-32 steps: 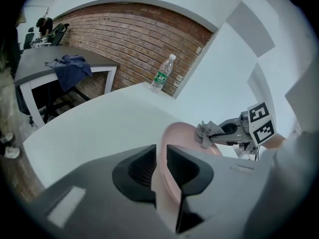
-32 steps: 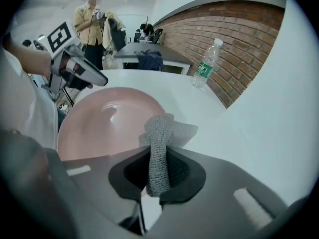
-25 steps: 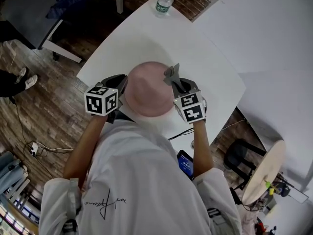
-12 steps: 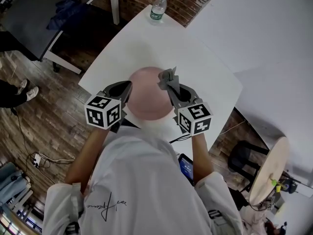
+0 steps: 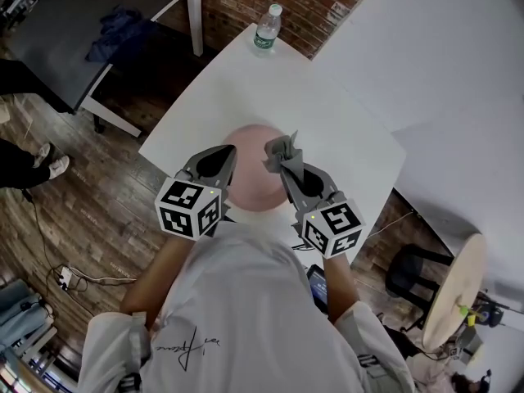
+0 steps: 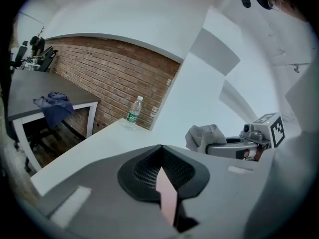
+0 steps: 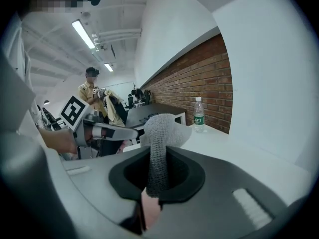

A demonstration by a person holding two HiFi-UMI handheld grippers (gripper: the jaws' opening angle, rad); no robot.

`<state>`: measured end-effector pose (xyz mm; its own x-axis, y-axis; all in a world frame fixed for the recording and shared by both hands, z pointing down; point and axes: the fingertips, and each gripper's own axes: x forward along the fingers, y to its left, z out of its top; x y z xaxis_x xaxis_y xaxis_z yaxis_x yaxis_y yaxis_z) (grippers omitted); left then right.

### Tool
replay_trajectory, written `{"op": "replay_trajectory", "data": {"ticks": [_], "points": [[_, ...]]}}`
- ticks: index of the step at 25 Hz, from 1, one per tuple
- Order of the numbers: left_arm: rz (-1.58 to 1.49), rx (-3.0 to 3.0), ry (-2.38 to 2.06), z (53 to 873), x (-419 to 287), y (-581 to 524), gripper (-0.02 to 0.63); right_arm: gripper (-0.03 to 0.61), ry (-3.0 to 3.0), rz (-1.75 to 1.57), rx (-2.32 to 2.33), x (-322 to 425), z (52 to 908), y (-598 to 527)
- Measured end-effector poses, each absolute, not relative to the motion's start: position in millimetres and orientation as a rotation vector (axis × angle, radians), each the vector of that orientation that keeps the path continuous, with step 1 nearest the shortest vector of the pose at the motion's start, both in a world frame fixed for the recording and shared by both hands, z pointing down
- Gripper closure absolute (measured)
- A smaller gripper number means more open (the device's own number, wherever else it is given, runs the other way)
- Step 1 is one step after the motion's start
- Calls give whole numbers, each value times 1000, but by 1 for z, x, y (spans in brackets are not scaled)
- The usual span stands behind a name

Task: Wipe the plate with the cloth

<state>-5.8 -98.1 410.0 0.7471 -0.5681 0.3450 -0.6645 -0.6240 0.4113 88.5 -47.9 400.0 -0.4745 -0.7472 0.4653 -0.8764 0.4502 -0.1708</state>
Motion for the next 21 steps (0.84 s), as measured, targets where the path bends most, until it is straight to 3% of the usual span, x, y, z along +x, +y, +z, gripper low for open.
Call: {"op": "replay_trajectory", "data": {"ticks": [21], "points": [[214, 2449, -922, 404, -11, -82, 598, 548, -2361, 510, 1363, 80, 397, -33]]}}
